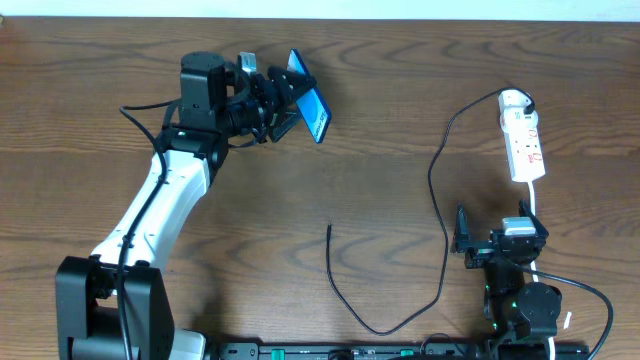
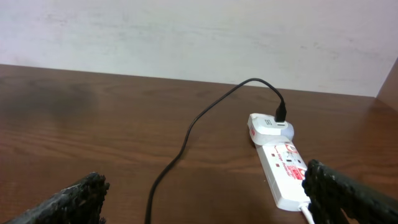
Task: Plug charger to phone and switch on socket
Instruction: 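Raise the held phone forward and toward the center with the left gripper, then move the open right gripper toward the phone held by the left gripper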
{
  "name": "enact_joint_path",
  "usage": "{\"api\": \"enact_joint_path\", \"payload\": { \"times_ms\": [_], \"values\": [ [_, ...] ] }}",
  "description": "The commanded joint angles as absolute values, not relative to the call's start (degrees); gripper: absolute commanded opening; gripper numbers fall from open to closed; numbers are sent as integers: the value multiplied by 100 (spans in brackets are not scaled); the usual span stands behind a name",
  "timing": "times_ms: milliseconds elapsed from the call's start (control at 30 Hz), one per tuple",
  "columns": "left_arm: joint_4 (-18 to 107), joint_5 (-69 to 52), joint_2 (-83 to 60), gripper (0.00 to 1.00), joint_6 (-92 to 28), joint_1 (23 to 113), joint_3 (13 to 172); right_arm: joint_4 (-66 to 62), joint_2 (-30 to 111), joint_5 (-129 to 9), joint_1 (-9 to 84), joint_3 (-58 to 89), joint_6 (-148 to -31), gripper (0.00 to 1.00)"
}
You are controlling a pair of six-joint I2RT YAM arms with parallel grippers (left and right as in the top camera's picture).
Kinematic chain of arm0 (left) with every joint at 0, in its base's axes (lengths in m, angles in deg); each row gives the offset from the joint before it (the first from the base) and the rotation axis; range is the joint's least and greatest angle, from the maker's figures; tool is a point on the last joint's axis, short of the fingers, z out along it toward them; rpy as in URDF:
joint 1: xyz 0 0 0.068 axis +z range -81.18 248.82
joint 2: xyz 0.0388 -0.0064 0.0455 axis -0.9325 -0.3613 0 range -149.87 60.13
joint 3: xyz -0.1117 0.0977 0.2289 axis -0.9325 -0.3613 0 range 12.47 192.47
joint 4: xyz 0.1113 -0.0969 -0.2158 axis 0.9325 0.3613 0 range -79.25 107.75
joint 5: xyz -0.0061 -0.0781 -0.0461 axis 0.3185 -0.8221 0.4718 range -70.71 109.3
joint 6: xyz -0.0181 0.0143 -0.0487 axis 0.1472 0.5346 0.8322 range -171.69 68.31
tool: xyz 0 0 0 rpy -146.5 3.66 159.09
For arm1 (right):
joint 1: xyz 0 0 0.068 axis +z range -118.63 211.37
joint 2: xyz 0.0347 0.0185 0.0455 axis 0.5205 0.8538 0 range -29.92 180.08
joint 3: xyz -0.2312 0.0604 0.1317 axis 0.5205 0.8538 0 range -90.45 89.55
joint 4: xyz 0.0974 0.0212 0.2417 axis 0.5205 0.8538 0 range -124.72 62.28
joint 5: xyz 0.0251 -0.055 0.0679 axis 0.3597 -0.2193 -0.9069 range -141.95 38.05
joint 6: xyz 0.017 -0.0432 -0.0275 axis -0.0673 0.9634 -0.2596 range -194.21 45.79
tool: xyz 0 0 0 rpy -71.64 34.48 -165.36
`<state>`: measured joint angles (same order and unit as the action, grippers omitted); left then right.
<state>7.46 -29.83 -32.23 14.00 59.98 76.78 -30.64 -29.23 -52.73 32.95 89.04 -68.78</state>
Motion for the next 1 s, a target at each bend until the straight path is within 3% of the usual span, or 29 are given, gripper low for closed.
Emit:
{"api": "enact_joint_path", "payload": {
  "times_ms": [0,567,733,967],
  "values": [
    [674,-2963,-3063,7,1533,6005,7730,-3047,-2962,-5198,3343,8924,-6939,99],
    [287,-2882,-3063,7,1806,6005,7730,-3051,-2805,-5998,3339,8097,-7461,99],
    [287,-2884,-3063,7,1806,6005,7730,-2579,-2195,-6151,3339,7256,-7459,99],
    [289,-2887,-3063,7,1806,6005,7730,-2481,-779,-7804,3339,5846,-7461,99]
  ]
}}
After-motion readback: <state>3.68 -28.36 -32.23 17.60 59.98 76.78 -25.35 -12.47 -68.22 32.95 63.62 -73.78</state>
